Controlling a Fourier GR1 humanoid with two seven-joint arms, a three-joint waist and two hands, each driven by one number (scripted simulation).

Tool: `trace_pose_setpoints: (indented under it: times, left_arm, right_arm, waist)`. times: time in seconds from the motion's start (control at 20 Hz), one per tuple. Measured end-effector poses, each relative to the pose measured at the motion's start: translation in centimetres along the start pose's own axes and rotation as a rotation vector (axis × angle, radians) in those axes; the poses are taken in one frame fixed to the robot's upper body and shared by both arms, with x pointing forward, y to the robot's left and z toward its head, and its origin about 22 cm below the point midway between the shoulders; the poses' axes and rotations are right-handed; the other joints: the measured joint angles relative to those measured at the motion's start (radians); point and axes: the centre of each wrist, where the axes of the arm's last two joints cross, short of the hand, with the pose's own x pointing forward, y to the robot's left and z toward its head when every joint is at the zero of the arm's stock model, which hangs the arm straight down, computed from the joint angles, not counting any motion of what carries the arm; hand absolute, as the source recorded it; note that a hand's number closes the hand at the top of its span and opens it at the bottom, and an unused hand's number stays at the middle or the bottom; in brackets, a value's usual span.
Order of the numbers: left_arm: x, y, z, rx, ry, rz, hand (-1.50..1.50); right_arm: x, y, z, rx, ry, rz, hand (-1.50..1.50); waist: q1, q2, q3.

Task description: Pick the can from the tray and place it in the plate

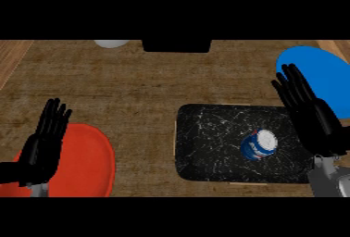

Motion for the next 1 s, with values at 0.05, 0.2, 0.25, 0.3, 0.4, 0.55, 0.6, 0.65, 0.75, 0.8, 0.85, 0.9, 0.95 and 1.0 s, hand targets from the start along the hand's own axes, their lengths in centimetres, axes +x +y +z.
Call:
trace_pose_setpoints:
  times: [0.05,0.2,0.25,0.3,0.4,0.55,0.6,0.65,0.75,0.8,0.85,0.9,0.95,1.0]
  left_arm:
    - [-0.1,-0.2,0.1,-0.001,0.004,-0.006,0.00]
    - [0.3,0.0,-0.9,0.006,0.043,-0.078,0.00]
    - [0.3,-0.1,-1.1,0.003,0.065,-0.112,0.00]
    - [0.4,0.0,-1.4,0.001,0.088,-0.148,0.00]
    - [0.2,0.3,-1.4,-0.002,0.113,-0.173,0.00]
    - [-0.1,0.4,-1.5,-0.003,0.171,-0.201,0.00]
    - [0.1,0.2,-1.9,-0.008,0.186,-0.206,0.00]
    - [0.4,-0.1,-2.5,-0.013,0.194,-0.212,0.00]
    - [0.5,-0.7,-3.2,-0.028,0.212,-0.221,0.00]
    - [0.7,-0.6,-3.6,-0.032,0.217,-0.226,0.00]
    - [0.7,-0.7,-3.9,-0.038,0.222,-0.229,0.00]
    - [0.9,-0.5,-4.2,-0.042,0.227,-0.230,0.00]
    - [1.0,-0.5,-4.4,-0.044,0.231,-0.232,0.00]
    - [0.9,-1.0,-4.4,-0.050,0.235,-0.233,0.00]
  right_arm:
    - [0.1,-0.1,0.0,-0.005,-0.003,0.008,1.50]
    - [0.7,-2.2,0.8,-0.047,-0.025,0.032,1.50]
    - [0.9,-3.3,1.1,-0.067,-0.035,0.042,1.50]
    - [1.0,-4.3,1.4,-0.092,-0.044,0.050,1.50]
    - [2.5,-6.6,1.9,-0.099,-0.015,0.332,-1.50]
    - [0.8,-7.9,3.6,-0.331,-0.075,0.346,-1.50]
    - [-0.4,-8.0,4.5,-0.375,-0.093,0.333,-1.50]
    - [-1.5,-8.4,5.4,-0.400,-0.103,0.331,-1.50]
    - [-4.0,-7.7,7.3,-0.404,-0.113,0.351,-1.50]
    - [-4.6,-7.7,8.0,-0.388,-0.108,0.369,-1.50]
    - [-5.4,-7.5,8.8,-0.378,-0.101,0.395,-1.50]
    - [-5.6,-7.0,9.5,-0.364,-0.089,0.426,-1.50]
    - [-5.9,-7.0,10.2,-0.343,-0.076,0.458,-1.50]
    - [-6.0,-6.8,10.8,-0.324,-0.064,0.485,-1.50]
  waist:
    - [-0.002,0.002,0.004]
    - [-0.012,0.007,0.012]
    - [-0.017,0.009,0.014]
    - [-0.021,0.010,0.016]
    - [-0.036,0.018,0.005]
    - [-0.060,0.015,0.014]
    - [-0.059,0.014,0.016]
    - [-0.054,0.014,0.017]
    - [-0.043,0.013,0.018]
    - [-0.038,0.013,0.019]
    - [-0.034,0.013,0.019]
    - [-0.031,0.012,0.019]
    - [-0.029,0.012,0.019]
    - [-0.027,0.012,0.019]
